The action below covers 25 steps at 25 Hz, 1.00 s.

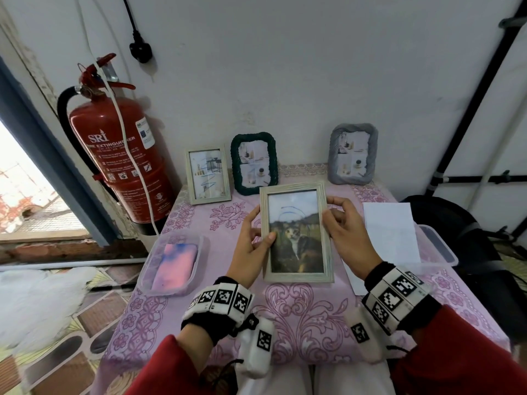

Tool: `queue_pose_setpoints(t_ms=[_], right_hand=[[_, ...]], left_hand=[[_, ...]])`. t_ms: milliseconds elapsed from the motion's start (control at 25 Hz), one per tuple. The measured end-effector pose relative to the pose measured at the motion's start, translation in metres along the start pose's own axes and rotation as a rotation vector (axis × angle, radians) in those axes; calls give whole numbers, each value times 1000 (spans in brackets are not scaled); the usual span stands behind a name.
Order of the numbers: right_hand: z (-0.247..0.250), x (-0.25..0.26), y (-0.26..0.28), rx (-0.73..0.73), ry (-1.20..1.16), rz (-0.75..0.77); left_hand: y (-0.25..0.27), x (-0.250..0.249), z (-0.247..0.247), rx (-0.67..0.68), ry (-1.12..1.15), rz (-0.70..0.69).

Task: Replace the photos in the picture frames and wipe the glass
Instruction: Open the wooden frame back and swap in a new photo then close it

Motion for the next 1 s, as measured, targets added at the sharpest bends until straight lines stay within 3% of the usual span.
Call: queue_pose_setpoints(t_ms=[240, 520, 1000], right_hand=[[-4, -36, 9, 185, 285, -77], [-6, -71, 9, 249, 376, -145], [-9, -82, -1, 344, 625, -62]], left_hand=[[-1, 24, 6, -71, -115, 44], [-4, 48, 18, -82, -235, 80], [-15, 65, 30, -23, -604, 36]])
Point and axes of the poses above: each hand's wrist, its own y-axis away from the middle knuckle, its own z-axis out of the back of the hand, x = y × z, the point moved 4 cm from there along -y, towards the middle knuckle, and after that the axes turned 15 degrees about -x, right-handed, at the moved point
